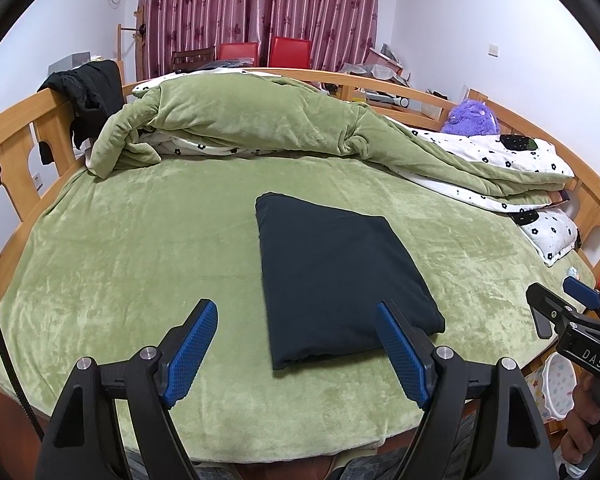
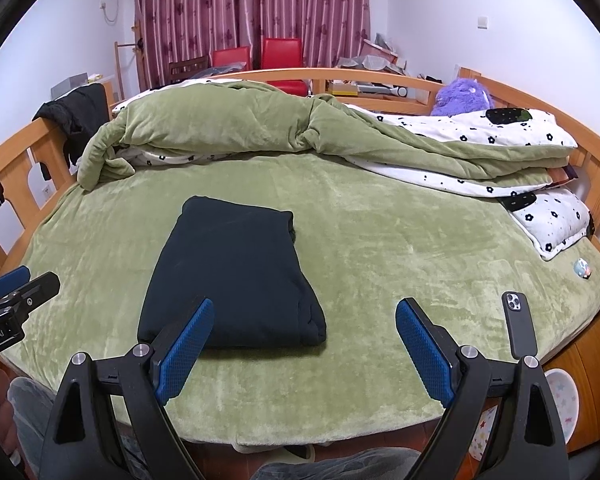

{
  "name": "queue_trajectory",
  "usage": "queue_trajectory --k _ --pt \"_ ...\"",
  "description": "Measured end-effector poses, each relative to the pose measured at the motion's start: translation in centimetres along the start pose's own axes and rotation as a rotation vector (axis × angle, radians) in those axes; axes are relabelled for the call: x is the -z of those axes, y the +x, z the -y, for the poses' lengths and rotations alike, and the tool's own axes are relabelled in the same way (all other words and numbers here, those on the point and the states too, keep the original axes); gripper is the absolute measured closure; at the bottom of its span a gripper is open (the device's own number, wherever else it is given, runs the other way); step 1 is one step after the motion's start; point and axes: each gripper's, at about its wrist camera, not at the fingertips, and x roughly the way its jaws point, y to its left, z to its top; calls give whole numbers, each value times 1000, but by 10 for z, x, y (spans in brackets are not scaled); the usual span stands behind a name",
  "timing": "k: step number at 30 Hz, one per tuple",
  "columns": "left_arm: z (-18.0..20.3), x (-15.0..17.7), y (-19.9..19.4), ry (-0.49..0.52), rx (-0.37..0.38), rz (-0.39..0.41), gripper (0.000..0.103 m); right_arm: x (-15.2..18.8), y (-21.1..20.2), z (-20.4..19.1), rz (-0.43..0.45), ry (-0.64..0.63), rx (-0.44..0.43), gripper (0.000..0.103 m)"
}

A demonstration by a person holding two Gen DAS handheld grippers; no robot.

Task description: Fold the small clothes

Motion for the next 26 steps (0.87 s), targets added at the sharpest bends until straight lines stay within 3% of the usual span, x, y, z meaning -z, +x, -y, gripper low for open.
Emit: queue_trajectory --k 26 --pt "0 -1 -2 -1 7 -5 23 1 -2 -1 -4 -3 3 12"
